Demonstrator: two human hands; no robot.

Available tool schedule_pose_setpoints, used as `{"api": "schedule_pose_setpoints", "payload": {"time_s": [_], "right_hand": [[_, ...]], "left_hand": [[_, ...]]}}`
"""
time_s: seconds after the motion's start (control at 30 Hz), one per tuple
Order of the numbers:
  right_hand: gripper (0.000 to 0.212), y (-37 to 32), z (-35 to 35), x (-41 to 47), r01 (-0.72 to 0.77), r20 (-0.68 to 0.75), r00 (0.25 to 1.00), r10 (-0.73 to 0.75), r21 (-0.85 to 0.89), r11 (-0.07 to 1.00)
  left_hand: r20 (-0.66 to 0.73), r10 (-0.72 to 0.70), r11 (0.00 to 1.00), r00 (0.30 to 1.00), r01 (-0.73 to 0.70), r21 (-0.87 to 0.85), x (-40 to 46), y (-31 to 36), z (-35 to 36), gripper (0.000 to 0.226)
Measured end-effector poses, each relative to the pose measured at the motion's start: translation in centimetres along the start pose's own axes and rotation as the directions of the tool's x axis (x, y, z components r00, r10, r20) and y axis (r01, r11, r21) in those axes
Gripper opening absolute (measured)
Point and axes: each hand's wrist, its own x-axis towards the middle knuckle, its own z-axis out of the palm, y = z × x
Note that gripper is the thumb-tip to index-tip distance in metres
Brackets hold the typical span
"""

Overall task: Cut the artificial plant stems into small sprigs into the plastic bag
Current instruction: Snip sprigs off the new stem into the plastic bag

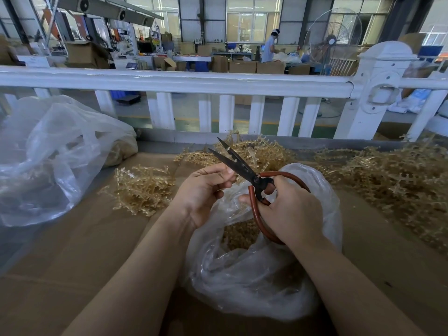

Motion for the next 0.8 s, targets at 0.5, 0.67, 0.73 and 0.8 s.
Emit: {"api": "schedule_pose_setpoints", "payload": {"time_s": [0.5,0.67,0.73,0.8], "right_hand": [[0.047,0.2,-0.1,-0.1,0.024,0.016,1.000,-0.025,0.043,0.999],[0.032,0.2,-0.2,-0.4,-0.057,-0.016,0.998,0.064,0.285,0.957],[0.027,0.0,-0.3,-0.1,-0.141,0.028,0.989,0.144,0.445,0.884],[0.025,-0.2,-0.5,0.2,-0.221,0.115,0.975,0.189,0.554,0.802]], "left_hand": [[-0.118,0.014,0.994,0.993,-0.026,-0.102,0.0,0.1,0.3,0.022],[-0.141,-0.027,0.987,0.990,0.004,-0.162,0.1,0.2,0.4,0.009],[-0.128,-0.033,0.994,0.991,0.019,-0.111,0.1,0.1,0.8,0.004],[-0.108,-0.022,0.999,0.994,0.017,-0.045,0.0,-0.1,1.1,0.004]]}}
